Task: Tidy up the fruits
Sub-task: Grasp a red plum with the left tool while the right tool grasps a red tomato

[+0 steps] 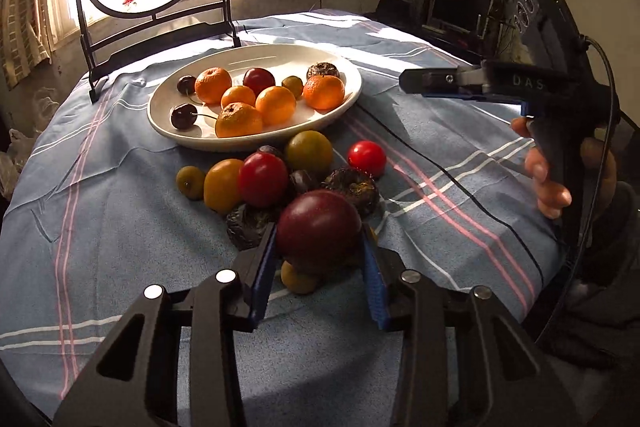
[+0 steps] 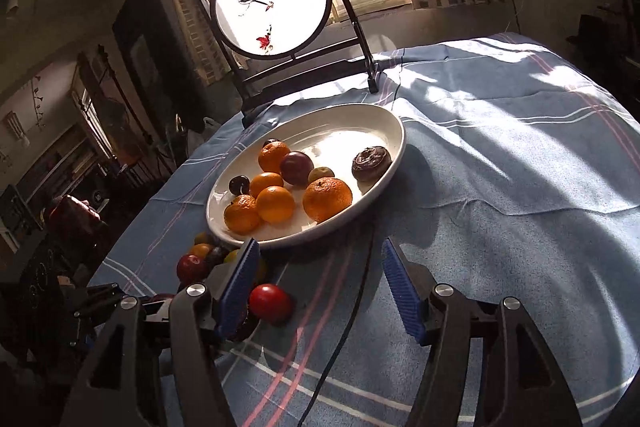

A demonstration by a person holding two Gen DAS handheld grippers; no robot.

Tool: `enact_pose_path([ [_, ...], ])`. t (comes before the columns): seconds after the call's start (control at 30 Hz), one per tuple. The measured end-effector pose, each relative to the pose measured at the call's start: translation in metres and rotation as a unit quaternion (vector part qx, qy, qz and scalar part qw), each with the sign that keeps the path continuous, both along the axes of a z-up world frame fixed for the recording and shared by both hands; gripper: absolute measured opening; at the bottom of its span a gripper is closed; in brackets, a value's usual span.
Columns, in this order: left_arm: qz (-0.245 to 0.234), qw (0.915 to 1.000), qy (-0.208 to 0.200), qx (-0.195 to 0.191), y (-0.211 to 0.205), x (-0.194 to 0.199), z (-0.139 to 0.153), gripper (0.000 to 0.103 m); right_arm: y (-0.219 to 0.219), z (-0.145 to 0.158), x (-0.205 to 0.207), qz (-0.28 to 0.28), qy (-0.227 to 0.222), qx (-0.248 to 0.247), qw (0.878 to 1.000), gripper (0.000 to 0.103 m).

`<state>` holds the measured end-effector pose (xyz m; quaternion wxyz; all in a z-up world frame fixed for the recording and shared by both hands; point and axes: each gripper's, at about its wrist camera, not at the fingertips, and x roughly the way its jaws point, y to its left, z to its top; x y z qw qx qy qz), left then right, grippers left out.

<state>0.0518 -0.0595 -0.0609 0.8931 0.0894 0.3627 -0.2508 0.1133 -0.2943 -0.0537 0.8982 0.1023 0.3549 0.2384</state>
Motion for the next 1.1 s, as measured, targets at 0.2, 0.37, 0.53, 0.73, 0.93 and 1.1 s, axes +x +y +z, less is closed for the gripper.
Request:
enact_pose_path([
  [0.2, 0.013, 0.9991, -0.013, -0.038, 0.024, -0.015, 0.021, 0.038, 0.049, -0.012, 0.002, 0.057, 0.033, -0.094, 0.993, 0.060],
  [0.37, 0.020, 0.9986, -0.016, -0.047, 0.032, -0.018, 0.023, 0.038, 0.055, -0.023, 0.014, 0.055, 0.073, -0.098, 0.991, 0.047],
  [0.53, 0.019, 0.9984, -0.013, -0.051, 0.034, -0.015, 0.022, 0.039, 0.061, -0.023, 0.017, 0.062, 0.081, -0.101, 0.990, 0.039],
  [0.73, 0.022, 0.9981, -0.015, -0.056, 0.038, -0.017, 0.022, 0.039, 0.064, -0.019, 0.011, 0.072, 0.081, -0.108, 0.988, 0.028],
  [0.93, 0.029, 0.9972, -0.015, -0.067, 0.046, -0.011, 0.027, 0.039, 0.050, 0.006, 0.007, 0.059, 0.047, -0.064, 0.995, 0.028],
  [1.1, 0.033, 0.9956, -0.020, -0.086, 0.048, 0.021, 0.040, 0.039, 0.033, 0.042, 0.028, 0.029, 0.014, -0.036, 0.999, 0.028],
])
